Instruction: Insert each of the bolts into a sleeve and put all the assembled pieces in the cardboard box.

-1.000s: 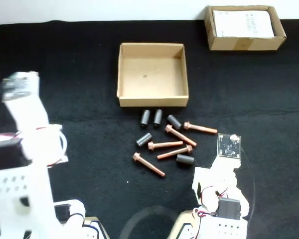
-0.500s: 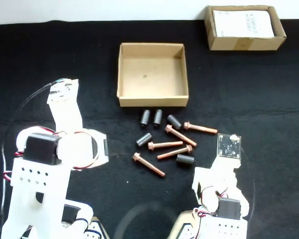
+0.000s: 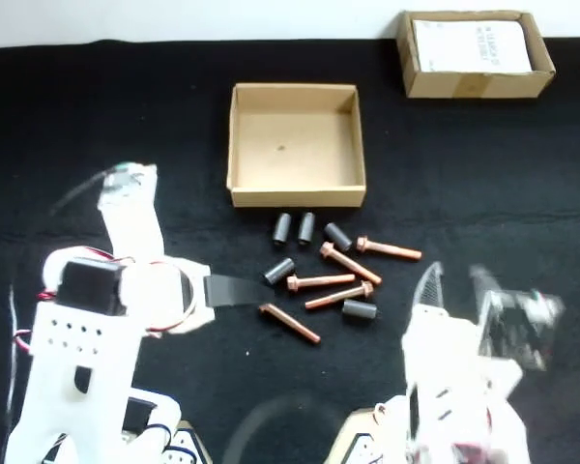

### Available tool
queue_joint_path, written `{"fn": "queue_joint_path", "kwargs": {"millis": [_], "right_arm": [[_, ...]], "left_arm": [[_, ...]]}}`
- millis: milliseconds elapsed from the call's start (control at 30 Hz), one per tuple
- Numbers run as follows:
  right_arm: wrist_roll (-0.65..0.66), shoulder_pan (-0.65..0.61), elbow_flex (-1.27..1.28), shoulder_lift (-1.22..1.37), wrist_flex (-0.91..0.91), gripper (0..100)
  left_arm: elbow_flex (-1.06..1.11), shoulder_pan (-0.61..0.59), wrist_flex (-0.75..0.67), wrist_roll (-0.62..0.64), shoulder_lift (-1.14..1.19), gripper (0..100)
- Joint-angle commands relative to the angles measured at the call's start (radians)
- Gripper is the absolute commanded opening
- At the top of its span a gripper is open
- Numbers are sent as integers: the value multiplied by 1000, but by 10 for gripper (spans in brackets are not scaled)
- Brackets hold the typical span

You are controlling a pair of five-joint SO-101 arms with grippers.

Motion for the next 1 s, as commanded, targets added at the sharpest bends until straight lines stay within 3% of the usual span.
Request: {"fn": "queue_joint_path", "kwargs": {"millis": [0,133,233,300,433,667,833,967], "right_arm": [[107,48,-157,131,99,330],[120,67,-280,452,248,330],[74,-25,-486,736,426,330],[37,-65,-575,886,424,330],[-14,-171,-628,1093,421,330],[-14,-472,-638,1379,418,330],[78,-473,-668,1535,309,326],[83,-470,-769,1647,262,216]], "left_arm": [[65,7,-52,-78,1,543],[64,-94,-74,-299,1,542],[58,-229,-146,-448,4,542],[61,-305,-236,-485,4,541],[114,-352,-402,-474,15,541],[186,-338,-589,-143,257,541],[147,-332,-637,-140,458,541],[140,-329,-701,-138,576,541]]}}
